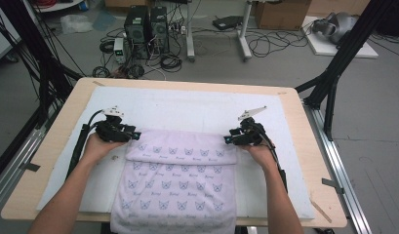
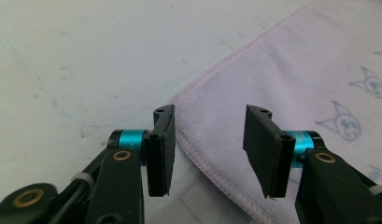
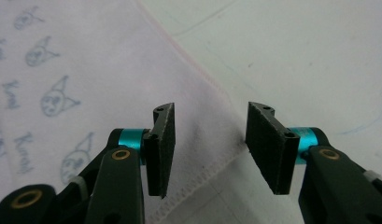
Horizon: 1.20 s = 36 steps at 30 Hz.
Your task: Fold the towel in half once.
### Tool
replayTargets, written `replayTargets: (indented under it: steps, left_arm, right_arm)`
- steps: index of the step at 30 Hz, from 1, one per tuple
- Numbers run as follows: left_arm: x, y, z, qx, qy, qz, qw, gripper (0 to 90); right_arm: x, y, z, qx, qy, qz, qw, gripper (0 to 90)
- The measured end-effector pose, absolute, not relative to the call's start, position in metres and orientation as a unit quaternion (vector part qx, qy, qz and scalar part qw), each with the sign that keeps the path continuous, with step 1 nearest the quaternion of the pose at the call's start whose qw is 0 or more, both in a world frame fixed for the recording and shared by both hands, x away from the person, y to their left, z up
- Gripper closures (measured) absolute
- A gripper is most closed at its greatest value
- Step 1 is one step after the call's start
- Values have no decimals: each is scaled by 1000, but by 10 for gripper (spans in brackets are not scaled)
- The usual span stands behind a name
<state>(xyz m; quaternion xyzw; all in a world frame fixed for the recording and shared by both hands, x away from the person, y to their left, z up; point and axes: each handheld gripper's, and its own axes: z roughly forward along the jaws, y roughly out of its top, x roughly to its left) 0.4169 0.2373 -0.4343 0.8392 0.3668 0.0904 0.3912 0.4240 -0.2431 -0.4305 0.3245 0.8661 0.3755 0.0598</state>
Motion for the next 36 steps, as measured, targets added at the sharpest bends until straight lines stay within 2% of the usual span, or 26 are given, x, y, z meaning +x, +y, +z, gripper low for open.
replayTargets:
  steps: [2, 5, 6, 9, 14, 18, 24, 29, 32, 36]
  left_arm:
    - [417, 235, -439, 845, 366, 101, 376, 572]
    - [417, 235, -439, 846, 365, 99, 377, 809]
    - [416, 234, -438, 849, 359, 101, 375, 832]
    - [413, 233, -434, 848, 351, 104, 382, 859]
    - [402, 242, -412, 829, 347, 123, 421, 861]
    - [378, 253, -390, 818, 326, 139, 453, 862]
    - [325, 267, -376, 814, 295, 151, 478, 862]
    - [266, 271, -383, 833, 250, 140, 474, 851]
    - [242, 273, -390, 842, 236, 132, 467, 757]
    - [242, 274, -394, 846, 246, 135, 454, 655]
  right_arm:
    - [425, -242, -436, 329, 870, 363, 49, 572]
    - [421, -244, -438, 324, 868, 375, 49, 748]
    - [420, -244, -438, 321, 868, 376, 46, 821]
    - [417, -244, -433, 313, 869, 380, 52, 859]
    - [404, -248, -408, 290, 854, 425, 77, 867]
    - [385, -255, -384, 270, 840, 464, 84, 866]
    - [331, -259, -365, 221, 843, 482, 92, 866]
    - [278, -260, -372, 183, 850, 488, 75, 851]
    - [256, -266, -380, 174, 846, 501, 50, 783]
    - [252, -268, -381, 179, 846, 499, 49, 718]
